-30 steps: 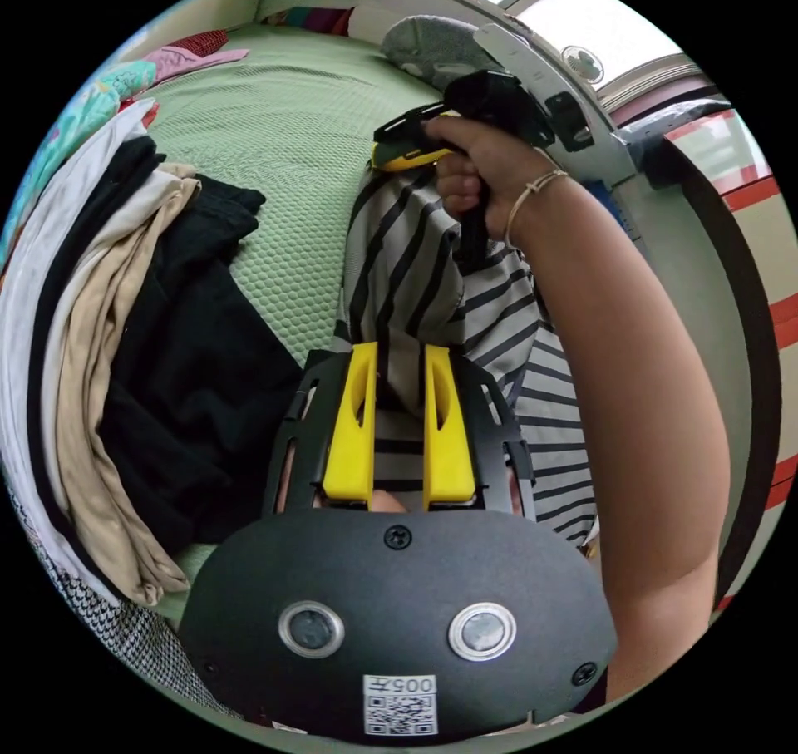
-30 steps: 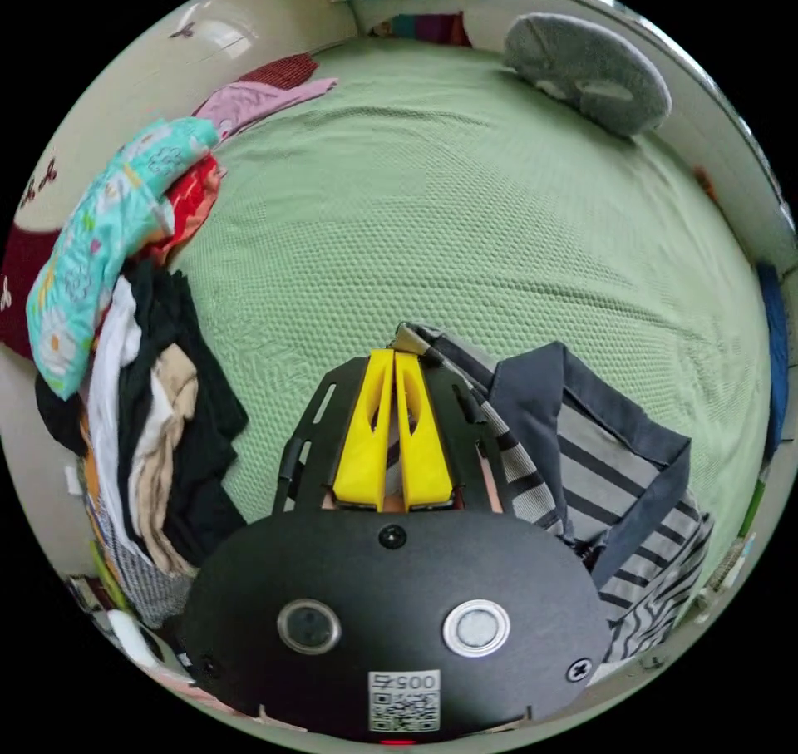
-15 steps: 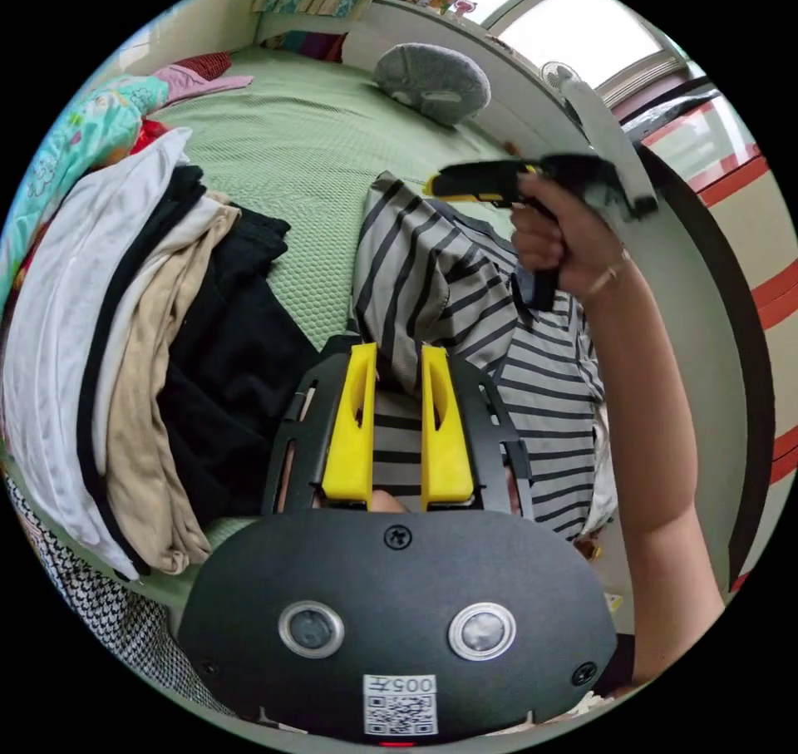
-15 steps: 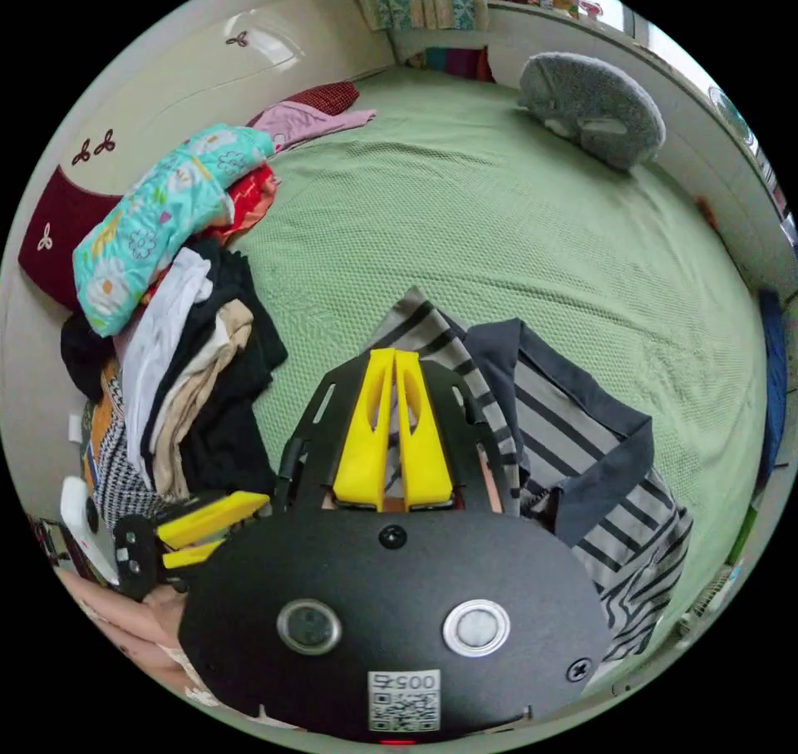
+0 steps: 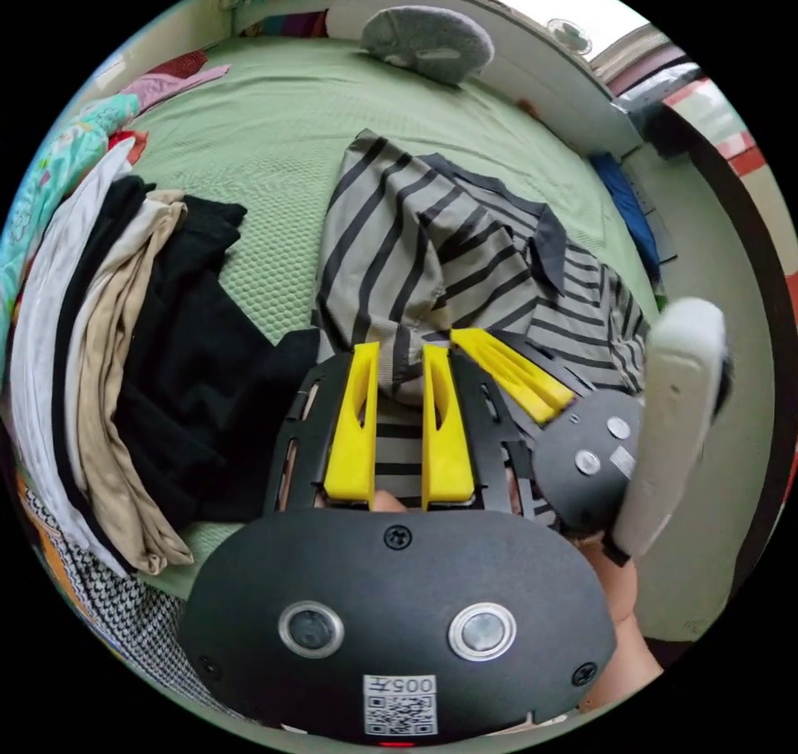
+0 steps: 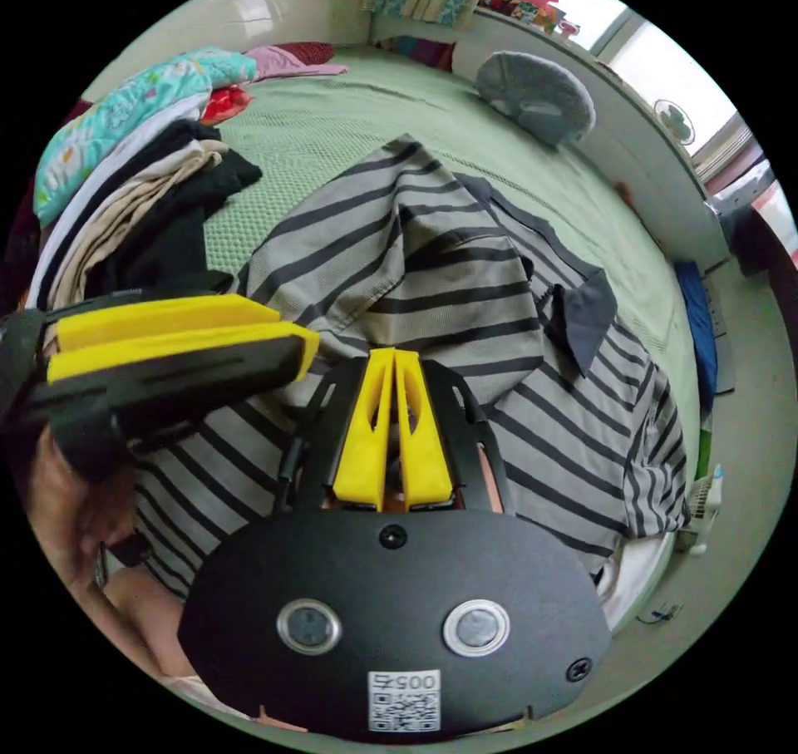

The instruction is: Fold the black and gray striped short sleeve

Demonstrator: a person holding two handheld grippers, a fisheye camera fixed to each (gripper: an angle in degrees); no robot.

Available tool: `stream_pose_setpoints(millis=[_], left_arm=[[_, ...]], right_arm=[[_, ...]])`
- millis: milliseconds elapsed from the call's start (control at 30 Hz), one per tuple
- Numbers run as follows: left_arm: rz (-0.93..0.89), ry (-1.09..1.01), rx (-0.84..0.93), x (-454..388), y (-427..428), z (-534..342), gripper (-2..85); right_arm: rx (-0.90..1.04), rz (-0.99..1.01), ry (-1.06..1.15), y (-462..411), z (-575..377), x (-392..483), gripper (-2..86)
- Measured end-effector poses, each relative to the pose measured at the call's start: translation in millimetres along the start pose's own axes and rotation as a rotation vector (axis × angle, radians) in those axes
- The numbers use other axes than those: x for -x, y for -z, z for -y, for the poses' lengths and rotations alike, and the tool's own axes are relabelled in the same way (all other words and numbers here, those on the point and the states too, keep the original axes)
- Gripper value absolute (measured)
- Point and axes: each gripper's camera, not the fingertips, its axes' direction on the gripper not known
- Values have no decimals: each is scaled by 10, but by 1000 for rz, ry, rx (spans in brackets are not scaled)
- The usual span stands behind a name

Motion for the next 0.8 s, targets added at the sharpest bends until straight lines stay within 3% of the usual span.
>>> stream_pose_setpoints(millis=[200, 467, 667, 800], left_arm=[[22, -138, -141, -588, 320, -178, 83], [-57, -457, -135, -1960, 111, -453, 99], [-125, -630, -21, -2848, -278, -627, 107], [-74, -695, -14, -3204, -392, -706, 113]], right_arm=[[-121, 127, -238, 501, -663, -1109, -12], [-243, -10, -608, 1129, -2084, -3148, 15], [-124, -3, -823, 974, -2716, -4375, 67], [-46, 18, -950, 771, -2891, -4825, 75]])
